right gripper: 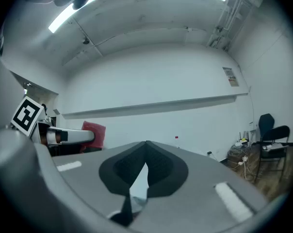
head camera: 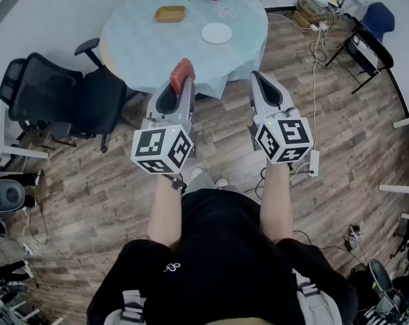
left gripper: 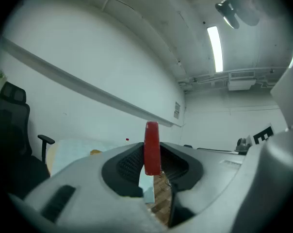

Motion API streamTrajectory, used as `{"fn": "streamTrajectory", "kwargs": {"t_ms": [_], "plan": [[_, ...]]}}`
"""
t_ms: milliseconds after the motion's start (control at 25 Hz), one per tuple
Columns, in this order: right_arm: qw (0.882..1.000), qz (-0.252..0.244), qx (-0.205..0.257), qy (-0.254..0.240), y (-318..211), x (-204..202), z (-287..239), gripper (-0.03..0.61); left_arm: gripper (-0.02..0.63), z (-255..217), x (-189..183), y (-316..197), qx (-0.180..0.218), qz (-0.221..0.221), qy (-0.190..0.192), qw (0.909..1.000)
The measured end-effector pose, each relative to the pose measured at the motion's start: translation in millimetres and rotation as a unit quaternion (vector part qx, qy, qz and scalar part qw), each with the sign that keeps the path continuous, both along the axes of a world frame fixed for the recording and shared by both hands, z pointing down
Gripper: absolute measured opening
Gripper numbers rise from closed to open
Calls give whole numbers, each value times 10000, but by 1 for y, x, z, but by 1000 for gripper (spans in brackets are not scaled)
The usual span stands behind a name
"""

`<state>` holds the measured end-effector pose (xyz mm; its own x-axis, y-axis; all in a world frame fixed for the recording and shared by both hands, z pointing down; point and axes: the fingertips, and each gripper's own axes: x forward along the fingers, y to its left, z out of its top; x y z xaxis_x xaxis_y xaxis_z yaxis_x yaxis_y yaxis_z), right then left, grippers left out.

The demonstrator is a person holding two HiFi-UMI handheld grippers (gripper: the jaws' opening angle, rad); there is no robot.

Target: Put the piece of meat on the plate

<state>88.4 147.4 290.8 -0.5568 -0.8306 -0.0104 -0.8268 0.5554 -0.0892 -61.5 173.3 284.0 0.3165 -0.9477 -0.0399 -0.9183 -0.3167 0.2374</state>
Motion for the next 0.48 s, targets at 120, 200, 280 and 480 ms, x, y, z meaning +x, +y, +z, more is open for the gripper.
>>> {"fn": "streamTrajectory", "kwargs": {"t_ms": [120,200,280,480], "plan": [[9999,-71,64,119,6,-3,-3,3,86,0,2,4,-14,-19,44,10000],[9999,-31,120,-5,6,3,-7,4,86,-1,7,3,-13,-3,41,10000],[9994,90,134,-303,2,15,-13,5,86,-4,15,0,6,69,29,10000],[9985,254,-9,-492,-5,21,-11,6,86,-9,16,1,68,129,-30,9999]]}}
